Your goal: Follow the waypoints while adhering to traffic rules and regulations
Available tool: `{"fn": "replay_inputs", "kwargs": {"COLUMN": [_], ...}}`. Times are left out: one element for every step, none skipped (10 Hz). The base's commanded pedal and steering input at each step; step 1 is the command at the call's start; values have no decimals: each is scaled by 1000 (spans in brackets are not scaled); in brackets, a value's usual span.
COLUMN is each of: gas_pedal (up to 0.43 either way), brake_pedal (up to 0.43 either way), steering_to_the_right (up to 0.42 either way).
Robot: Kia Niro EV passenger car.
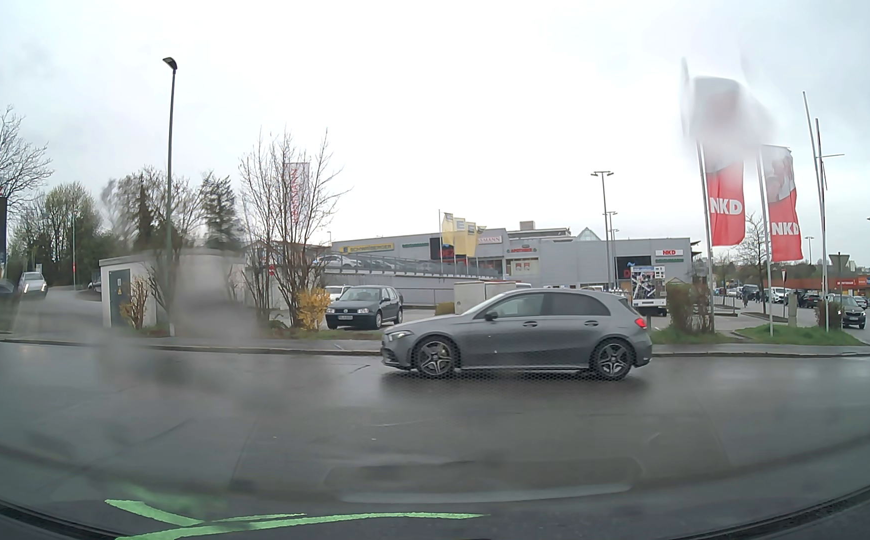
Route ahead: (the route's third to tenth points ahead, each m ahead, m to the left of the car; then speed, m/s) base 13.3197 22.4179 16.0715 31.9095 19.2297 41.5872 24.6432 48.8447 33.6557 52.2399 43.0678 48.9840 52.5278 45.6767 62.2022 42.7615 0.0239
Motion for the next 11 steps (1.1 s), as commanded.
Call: {"fn": "replay_inputs", "kwargs": {"gas_pedal": [0, 0, 0, 0, 20, 39, 59, 59, 79, 87, 87], "brake_pedal": [0, 0, 0, 0, 0, 0, 0, 0, 0, 0, 0], "steering_to_the_right": [-11, -12, -14, -18, -22, -31, -43, -55, -69, -91, -118]}}
